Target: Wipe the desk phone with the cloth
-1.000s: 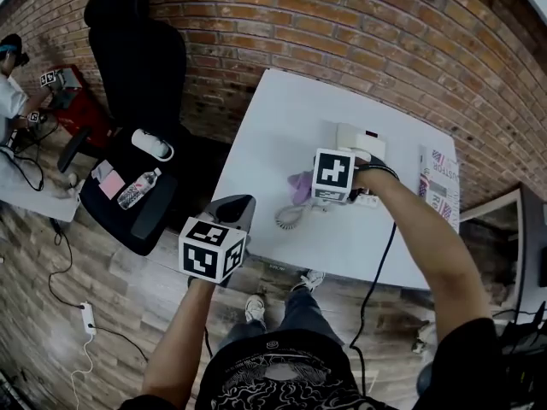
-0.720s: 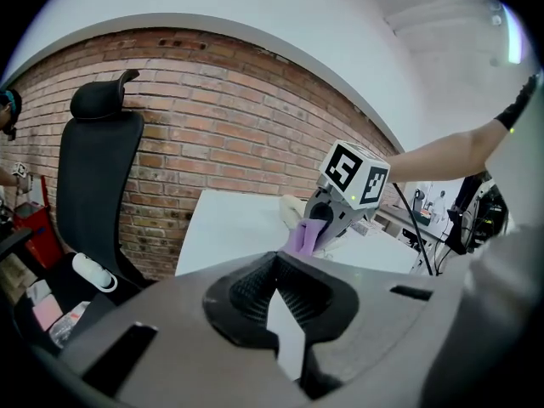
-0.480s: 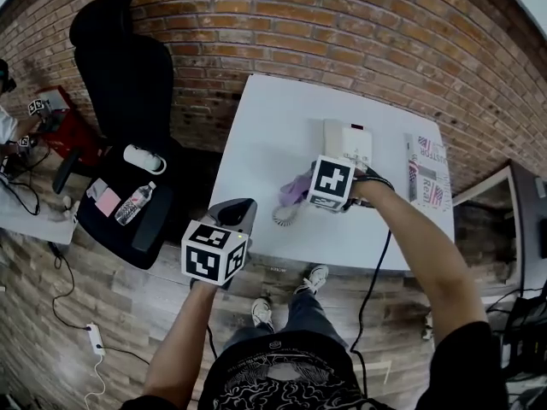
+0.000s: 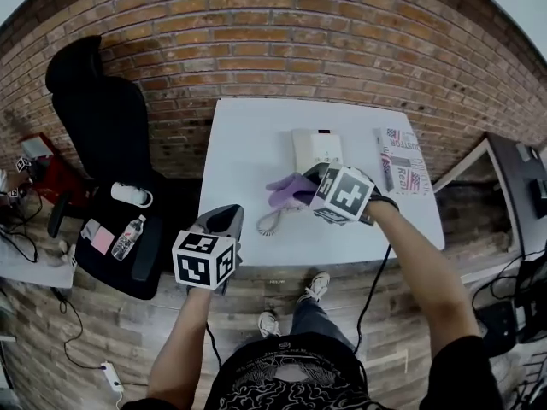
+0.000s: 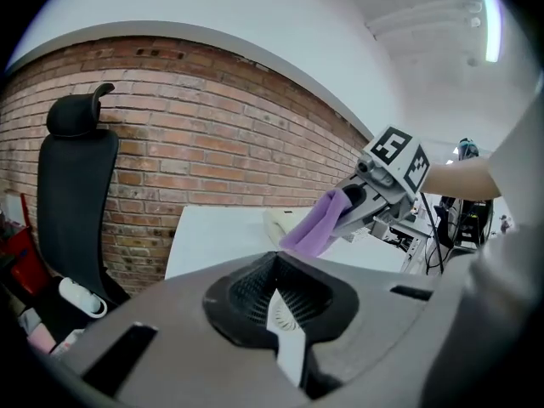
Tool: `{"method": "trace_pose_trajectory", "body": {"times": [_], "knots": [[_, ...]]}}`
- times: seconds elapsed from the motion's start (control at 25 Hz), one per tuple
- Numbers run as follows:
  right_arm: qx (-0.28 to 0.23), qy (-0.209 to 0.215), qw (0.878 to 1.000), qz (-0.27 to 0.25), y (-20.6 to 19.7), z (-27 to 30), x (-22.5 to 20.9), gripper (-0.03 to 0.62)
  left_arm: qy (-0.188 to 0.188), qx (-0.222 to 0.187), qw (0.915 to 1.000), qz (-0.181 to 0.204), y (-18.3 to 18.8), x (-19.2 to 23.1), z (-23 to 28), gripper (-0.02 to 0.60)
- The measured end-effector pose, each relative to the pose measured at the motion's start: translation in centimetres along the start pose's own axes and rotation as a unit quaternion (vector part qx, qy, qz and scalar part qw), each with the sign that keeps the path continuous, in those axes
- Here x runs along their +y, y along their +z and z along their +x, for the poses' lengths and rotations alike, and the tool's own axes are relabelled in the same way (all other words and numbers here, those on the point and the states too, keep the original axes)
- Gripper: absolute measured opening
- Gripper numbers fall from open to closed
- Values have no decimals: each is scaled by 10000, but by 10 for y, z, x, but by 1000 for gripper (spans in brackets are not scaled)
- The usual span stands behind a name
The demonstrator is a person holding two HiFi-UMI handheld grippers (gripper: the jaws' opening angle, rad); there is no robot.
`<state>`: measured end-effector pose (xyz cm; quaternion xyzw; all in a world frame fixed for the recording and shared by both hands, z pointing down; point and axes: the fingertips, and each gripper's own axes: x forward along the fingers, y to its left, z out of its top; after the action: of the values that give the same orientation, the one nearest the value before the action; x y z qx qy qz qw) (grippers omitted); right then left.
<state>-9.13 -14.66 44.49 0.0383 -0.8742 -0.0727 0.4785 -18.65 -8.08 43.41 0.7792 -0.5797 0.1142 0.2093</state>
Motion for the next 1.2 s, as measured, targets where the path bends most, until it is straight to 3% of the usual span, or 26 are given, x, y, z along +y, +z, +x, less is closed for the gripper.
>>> {"method": "trace_pose_trajectory", "body": {"times": [0.2,0.4,0.6,0.92,1.2], "knots": [[-672,-718,9930,655,-16,-52,-19,48,-130,-54,9998,170,17,-16,11,6],[-1362,-1244,9736,1342,-34,-100,-30,48,-199,-205,9992,285,37,-37,24,6],[-1977,-1677,9482,1833,-48,-143,-35,48,-179,-287,9986,396,52,-61,35,6],[-2809,-2433,8901,2638,-85,-189,-42,46,114,-404,9980,469,65,-88,48,6],[-2995,-2518,8788,2730,-105,-199,-46,46,269,-384,9980,418,64,-109,54,6]]}}
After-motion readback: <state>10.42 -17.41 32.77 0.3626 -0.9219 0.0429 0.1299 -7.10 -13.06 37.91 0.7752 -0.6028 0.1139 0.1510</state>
